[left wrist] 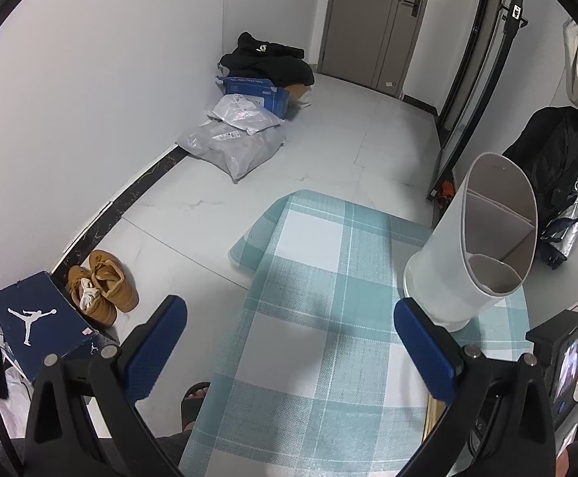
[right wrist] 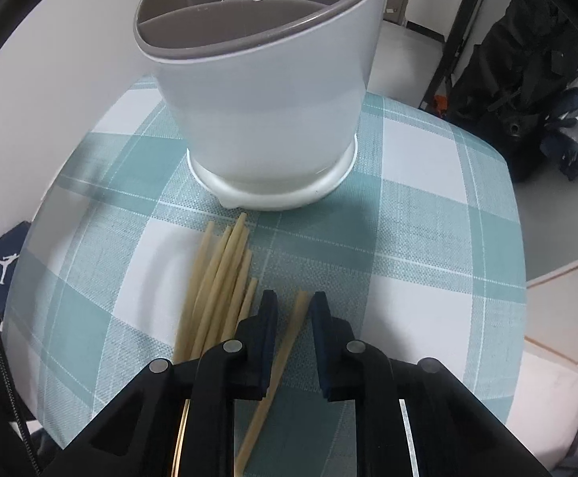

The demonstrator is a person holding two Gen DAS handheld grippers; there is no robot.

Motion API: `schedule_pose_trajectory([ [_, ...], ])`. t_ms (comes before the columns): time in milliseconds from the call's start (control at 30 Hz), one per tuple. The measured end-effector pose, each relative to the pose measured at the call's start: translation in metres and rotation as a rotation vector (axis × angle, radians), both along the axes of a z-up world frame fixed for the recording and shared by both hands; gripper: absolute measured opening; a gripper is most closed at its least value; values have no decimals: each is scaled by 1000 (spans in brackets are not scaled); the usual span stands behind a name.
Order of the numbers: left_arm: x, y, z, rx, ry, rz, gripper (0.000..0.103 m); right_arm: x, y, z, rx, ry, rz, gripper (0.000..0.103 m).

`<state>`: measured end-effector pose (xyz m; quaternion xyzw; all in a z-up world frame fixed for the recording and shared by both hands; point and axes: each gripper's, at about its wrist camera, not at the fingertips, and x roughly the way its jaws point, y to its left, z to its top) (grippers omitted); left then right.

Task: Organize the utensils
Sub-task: 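Lower the right gripper onto the chopstick bundle and close on one chopstick, then lift the chopstick with the right gripper while the left gripper grasps another chopstick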

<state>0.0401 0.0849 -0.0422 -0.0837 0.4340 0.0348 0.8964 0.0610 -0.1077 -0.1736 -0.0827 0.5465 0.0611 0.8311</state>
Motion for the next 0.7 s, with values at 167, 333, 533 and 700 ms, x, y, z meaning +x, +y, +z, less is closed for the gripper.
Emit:
schedule_pose_trajectory([
  [167,0,-4,-4,50,9,-42,102,4,7,-2,-13,-25,26,9],
  [333,2,-13,-19,73,66,-81,102,9,-7,1,75,-36,-18,5],
  [533,-2,-38,-51,37,209,-208,102,14,-61,17,318,-61,-166,5],
  [700,-10,-68,-77,41,325,-323,102,8,-105,31,474,-97,-272,5],
])
